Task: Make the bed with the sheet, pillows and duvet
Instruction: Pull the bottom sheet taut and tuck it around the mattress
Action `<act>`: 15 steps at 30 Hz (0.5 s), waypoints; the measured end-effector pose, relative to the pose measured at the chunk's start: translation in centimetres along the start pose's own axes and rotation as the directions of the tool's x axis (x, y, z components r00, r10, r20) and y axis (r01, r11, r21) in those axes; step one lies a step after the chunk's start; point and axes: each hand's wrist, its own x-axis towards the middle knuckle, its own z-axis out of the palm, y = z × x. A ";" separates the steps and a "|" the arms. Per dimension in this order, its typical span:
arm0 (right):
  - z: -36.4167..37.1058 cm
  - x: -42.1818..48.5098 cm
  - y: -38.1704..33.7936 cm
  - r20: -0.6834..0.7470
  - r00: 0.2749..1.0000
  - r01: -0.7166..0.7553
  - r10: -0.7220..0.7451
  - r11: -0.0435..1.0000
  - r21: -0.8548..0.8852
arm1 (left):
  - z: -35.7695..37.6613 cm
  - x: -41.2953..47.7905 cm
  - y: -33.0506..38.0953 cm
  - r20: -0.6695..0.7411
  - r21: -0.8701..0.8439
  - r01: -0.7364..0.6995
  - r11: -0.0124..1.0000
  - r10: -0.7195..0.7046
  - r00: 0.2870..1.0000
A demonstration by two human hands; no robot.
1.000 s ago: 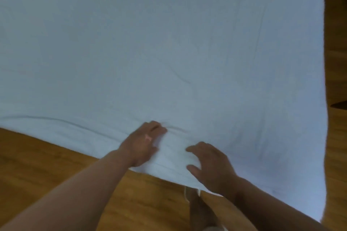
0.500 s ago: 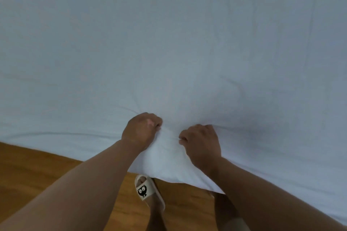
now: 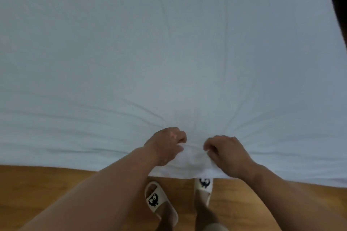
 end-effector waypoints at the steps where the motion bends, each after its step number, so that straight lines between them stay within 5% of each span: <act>1: 0.5 0.1 -1.3 0.010 1.000 0.018 -0.018 0.999 0.029 | -0.4 -1.2 -1.3 0.005 0.047 -0.024 0.999 0.024 1.000; 5: 4.1 2.3 -7.9 -0.018 0.993 0.117 -0.115 0.985 0.129 | -2.2 -6.4 -8.2 -0.177 0.289 -0.036 0.957 0.090 0.980; 8: 6.9 4.7 -10.8 -0.130 0.989 0.088 -0.077 0.993 0.084 | -1.6 -7.4 -10.4 -0.312 0.301 0.056 0.952 0.043 0.949; 15: 7.4 6.3 -10.3 -0.159 0.985 0.082 -0.062 0.990 0.119 | -2.1 -5.3 -11.3 -0.177 0.208 0.162 0.965 -0.126 0.976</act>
